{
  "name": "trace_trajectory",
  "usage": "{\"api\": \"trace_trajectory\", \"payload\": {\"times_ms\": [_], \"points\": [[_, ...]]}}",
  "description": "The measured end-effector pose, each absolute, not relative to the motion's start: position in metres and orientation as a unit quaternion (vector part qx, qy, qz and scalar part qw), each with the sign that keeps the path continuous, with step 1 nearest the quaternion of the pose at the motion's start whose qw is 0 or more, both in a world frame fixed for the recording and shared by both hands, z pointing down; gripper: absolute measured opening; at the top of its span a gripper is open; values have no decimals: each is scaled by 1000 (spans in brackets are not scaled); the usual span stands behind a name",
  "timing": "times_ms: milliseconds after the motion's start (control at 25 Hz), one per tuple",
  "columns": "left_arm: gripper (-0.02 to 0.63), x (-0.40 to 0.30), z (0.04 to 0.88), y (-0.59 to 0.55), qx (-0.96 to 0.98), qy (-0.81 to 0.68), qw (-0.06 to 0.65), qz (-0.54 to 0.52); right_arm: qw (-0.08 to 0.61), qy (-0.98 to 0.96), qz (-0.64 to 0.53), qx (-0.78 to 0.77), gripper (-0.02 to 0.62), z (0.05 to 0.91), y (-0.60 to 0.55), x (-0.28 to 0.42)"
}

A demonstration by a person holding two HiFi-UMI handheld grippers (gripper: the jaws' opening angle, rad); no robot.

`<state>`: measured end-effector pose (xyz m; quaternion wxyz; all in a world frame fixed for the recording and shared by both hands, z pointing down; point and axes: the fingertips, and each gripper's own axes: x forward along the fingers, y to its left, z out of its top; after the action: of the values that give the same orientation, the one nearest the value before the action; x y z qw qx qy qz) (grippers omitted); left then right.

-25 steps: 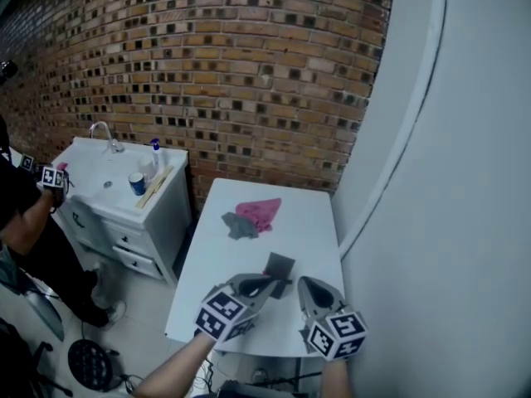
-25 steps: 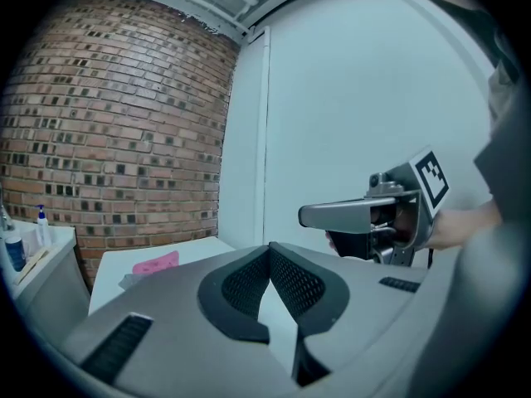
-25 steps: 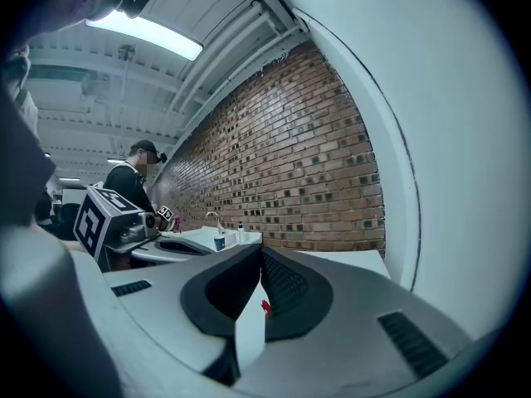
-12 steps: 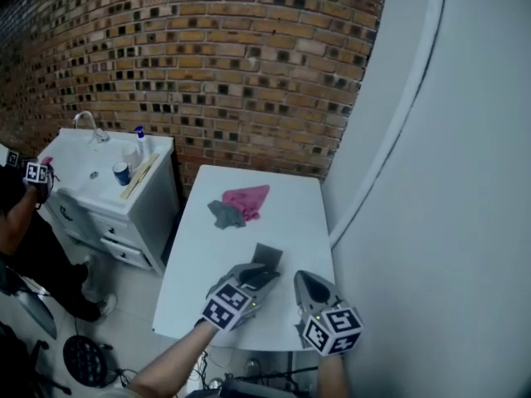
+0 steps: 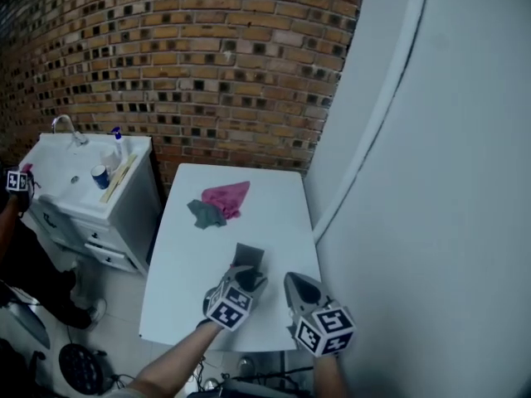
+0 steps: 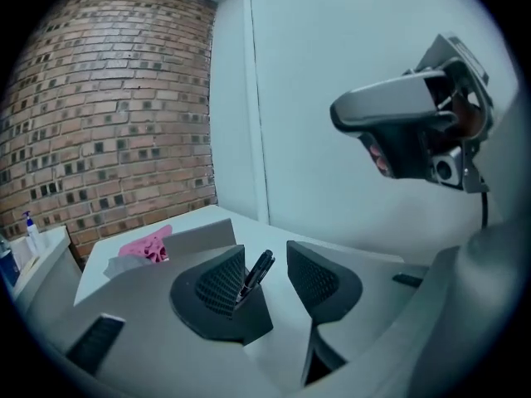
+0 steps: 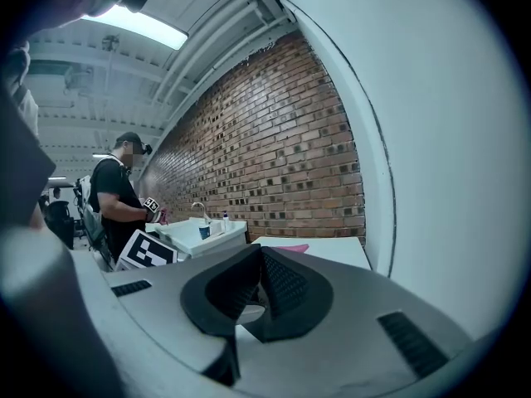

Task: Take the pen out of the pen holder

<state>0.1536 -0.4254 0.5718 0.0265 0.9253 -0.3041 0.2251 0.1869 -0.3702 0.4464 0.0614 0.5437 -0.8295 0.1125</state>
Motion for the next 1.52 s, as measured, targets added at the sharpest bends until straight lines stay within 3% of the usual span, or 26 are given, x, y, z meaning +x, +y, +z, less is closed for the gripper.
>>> {"api": "trace_trajectory", "payload": {"times_ms": [200,320,640,1520], "points": [[144,158,584,-435,916,-314,16,251,68,-827,117,545,8,447,-370,192],[98,158,585,-439,911,-318,6,262,69,-825,122,548,8,448,-372,197],[67,144,571,-443,910,-331,-6,249,63,-828,125,544,8,449,-376,191],[67,81,413,-418,937,-345,32,30,22,-842,99,530,8,417,-369,159]]}}
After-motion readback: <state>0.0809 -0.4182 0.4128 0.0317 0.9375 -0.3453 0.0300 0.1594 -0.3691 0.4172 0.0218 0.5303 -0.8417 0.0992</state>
